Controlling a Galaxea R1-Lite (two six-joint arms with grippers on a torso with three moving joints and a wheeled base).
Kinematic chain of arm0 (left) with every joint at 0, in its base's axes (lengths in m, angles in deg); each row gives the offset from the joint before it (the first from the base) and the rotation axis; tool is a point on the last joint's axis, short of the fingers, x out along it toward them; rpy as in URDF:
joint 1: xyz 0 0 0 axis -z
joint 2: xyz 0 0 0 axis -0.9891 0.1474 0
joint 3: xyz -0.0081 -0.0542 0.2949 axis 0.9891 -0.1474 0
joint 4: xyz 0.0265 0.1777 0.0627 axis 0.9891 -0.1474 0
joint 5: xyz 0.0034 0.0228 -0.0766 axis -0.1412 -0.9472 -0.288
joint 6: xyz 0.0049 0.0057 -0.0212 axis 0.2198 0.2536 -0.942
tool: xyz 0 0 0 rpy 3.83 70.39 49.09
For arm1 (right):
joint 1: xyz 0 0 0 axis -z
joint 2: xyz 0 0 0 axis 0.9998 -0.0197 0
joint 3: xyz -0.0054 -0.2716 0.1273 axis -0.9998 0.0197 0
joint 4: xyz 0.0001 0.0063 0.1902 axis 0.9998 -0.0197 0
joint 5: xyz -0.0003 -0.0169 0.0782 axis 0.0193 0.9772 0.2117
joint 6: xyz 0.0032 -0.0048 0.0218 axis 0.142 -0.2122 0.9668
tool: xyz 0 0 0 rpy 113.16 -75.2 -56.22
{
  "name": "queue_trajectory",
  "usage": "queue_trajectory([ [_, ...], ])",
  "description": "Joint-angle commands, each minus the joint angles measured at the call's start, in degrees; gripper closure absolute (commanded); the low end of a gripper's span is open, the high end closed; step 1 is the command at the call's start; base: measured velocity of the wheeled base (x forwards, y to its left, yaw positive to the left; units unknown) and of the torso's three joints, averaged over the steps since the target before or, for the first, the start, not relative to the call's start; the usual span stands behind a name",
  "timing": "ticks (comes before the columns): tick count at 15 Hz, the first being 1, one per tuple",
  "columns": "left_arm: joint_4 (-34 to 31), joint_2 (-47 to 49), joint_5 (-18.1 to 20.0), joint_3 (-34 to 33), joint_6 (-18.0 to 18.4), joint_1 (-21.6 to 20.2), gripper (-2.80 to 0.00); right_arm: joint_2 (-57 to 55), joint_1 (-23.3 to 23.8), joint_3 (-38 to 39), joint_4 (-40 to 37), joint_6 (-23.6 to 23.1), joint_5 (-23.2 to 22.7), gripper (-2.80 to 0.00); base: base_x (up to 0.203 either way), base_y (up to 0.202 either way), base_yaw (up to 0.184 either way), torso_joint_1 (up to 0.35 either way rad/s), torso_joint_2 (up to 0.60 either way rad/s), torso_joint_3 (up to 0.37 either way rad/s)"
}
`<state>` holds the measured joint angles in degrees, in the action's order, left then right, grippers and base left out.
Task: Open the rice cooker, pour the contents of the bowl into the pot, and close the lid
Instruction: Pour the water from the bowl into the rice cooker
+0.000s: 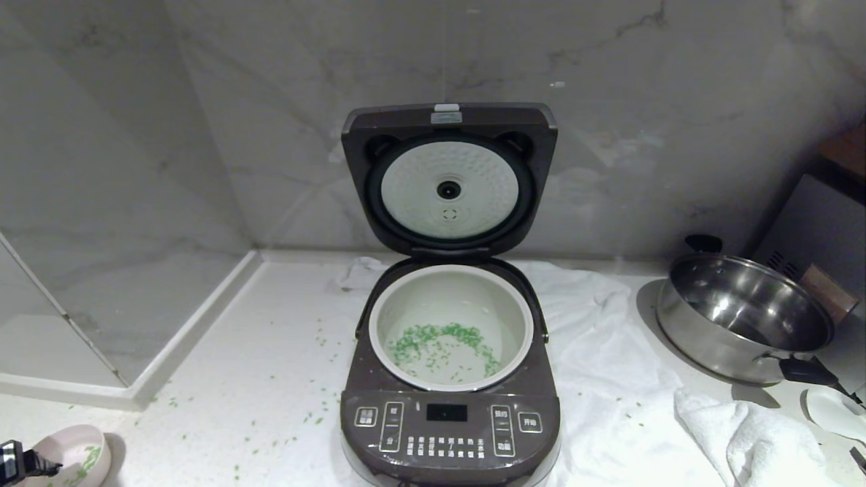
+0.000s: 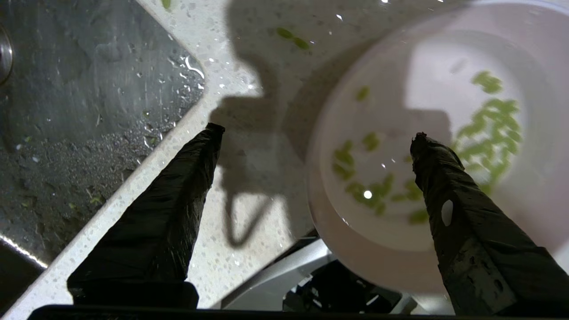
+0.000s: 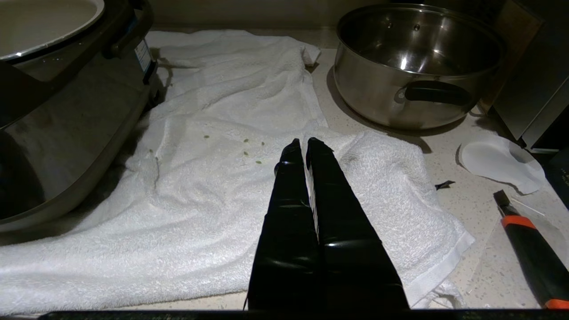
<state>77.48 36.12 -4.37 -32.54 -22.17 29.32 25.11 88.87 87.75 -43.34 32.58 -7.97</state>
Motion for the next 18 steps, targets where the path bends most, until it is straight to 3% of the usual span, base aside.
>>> queue_trajectory([
  [1, 0.4, 4.0, 0.0, 0.4, 0.0, 0.1, -2.80, 0.0, 0.0, 0.0, 0.0, 0.0, 0.0, 0.00, 0.000, 0.000, 0.000, 0.000, 0.00, 0.000],
  [2, 0.4, 4.5, 0.0, 0.3, 0.0, 0.2, 0.00, 0.0, 0.0, 0.0, 0.0, 0.0, 0.0, 0.00, 0.000, 0.000, 0.000, 0.000, 0.00, 0.000],
  [8, 0.3, 4.4, 0.6, -0.8, -0.1, 0.8, 0.00, 0.0, 0.0, 0.0, 0.0, 0.0, 0.0, 0.00, 0.000, 0.000, 0.000, 0.000, 0.00, 0.000],
  [18, 0.1, 0.1, 2.5, -6.6, 0.0, 5.7, 0.00, 0.0, 0.0, 0.0, 0.0, 0.0, 0.0, 0.00, 0.000, 0.000, 0.000, 0.000, 0.00, 0.000],
])
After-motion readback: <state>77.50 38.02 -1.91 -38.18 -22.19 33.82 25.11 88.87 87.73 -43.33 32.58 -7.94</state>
